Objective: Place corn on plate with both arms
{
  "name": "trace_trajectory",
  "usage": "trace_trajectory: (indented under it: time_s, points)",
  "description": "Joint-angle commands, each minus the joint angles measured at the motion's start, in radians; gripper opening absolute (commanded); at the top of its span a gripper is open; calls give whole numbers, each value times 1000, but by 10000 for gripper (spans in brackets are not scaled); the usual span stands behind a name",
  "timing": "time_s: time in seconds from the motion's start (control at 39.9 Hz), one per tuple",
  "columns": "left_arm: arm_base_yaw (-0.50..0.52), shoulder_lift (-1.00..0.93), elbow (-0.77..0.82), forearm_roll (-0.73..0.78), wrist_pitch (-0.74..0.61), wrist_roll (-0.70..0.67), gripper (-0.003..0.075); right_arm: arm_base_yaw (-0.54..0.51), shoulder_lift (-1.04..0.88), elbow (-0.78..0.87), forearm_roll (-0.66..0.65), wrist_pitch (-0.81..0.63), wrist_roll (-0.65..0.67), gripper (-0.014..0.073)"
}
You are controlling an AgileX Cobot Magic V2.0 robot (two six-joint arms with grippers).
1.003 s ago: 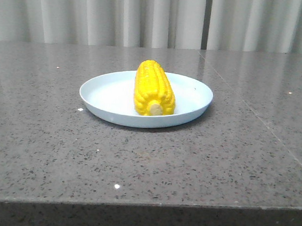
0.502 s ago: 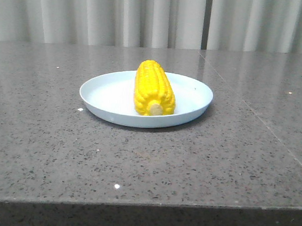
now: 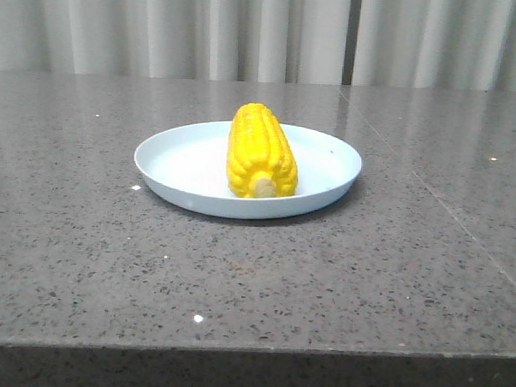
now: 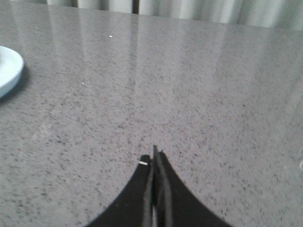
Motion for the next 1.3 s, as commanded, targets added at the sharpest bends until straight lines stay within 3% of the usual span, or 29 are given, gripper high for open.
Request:
trace_trajectory:
  time_s: [0.0,1.28]
  points:
    - [2,-22,3,-9,-86,0,-20,-22,-41,46,18,-149,-17,-120]
    - [2,-22,3,-9,-86,0,-20,-22,-62,91,23,-167,-16,-120]
